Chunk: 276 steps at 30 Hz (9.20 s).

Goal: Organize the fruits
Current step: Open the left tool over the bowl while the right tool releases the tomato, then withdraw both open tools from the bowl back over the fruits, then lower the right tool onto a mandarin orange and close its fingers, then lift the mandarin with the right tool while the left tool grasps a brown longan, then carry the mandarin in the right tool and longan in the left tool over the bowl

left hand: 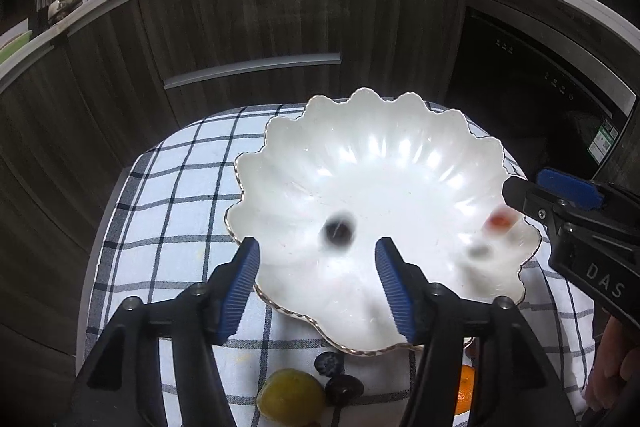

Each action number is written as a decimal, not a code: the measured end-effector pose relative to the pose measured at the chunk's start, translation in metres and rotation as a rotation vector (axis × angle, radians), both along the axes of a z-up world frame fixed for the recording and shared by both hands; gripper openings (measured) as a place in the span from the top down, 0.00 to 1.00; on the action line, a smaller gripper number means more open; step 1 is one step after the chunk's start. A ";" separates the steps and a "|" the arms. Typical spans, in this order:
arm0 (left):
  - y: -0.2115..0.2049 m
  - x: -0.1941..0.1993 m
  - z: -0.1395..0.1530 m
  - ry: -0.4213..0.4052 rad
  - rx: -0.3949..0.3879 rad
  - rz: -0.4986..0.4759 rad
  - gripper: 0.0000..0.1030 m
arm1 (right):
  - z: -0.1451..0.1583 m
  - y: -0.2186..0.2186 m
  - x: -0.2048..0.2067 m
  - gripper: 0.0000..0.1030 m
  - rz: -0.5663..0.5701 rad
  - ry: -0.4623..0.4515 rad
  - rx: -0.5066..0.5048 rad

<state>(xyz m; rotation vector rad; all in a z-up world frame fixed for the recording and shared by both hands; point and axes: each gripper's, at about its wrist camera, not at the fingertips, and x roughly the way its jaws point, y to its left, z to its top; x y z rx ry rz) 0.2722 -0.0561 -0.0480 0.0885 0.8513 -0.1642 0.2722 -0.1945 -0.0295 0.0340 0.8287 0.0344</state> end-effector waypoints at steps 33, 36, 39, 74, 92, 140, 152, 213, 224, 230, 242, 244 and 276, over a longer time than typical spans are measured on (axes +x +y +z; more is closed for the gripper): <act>0.030 -0.035 0.036 -0.092 -0.026 0.058 0.22 | 0.038 0.009 -0.039 0.33 -0.044 -0.096 -0.035; 0.033 -0.042 0.039 -0.101 -0.027 0.060 0.22 | 0.040 0.012 -0.044 0.33 -0.046 -0.100 -0.037; 0.036 -0.049 0.041 -0.106 -0.029 0.063 0.22 | 0.042 0.015 -0.050 0.33 -0.045 -0.105 -0.039; 0.077 -0.132 0.027 -0.136 -0.038 0.093 0.22 | 0.041 0.059 -0.130 0.33 0.005 -0.137 -0.066; 0.087 -0.154 0.004 -0.115 -0.030 0.082 0.22 | 0.018 0.068 -0.149 0.33 0.019 -0.113 -0.076; 0.116 -0.138 -0.058 -0.086 0.071 0.020 0.24 | -0.054 0.130 -0.139 0.33 0.171 0.019 -0.098; 0.113 -0.127 -0.074 -0.031 0.049 0.003 0.31 | -0.069 0.131 -0.131 0.33 0.176 0.060 -0.074; 0.095 -0.146 -0.030 -0.078 0.031 0.017 0.75 | -0.037 0.113 -0.146 0.59 0.176 -0.015 -0.004; 0.084 -0.147 -0.012 -0.099 0.035 0.016 0.75 | -0.016 0.105 -0.152 0.59 0.158 -0.073 0.003; 0.069 -0.138 -0.006 -0.095 0.023 -0.007 0.75 | -0.007 0.091 -0.148 0.59 0.126 -0.095 0.009; 0.028 -0.109 0.006 -0.100 0.003 -0.067 0.75 | 0.009 0.049 -0.132 0.59 0.050 -0.130 0.000; 0.022 -0.105 0.006 -0.095 0.003 -0.075 0.75 | 0.011 0.043 -0.129 0.59 0.045 -0.134 -0.009; -0.024 -0.026 -0.001 -0.007 -0.002 -0.099 0.75 | 0.016 -0.009 -0.048 0.59 0.027 -0.097 0.004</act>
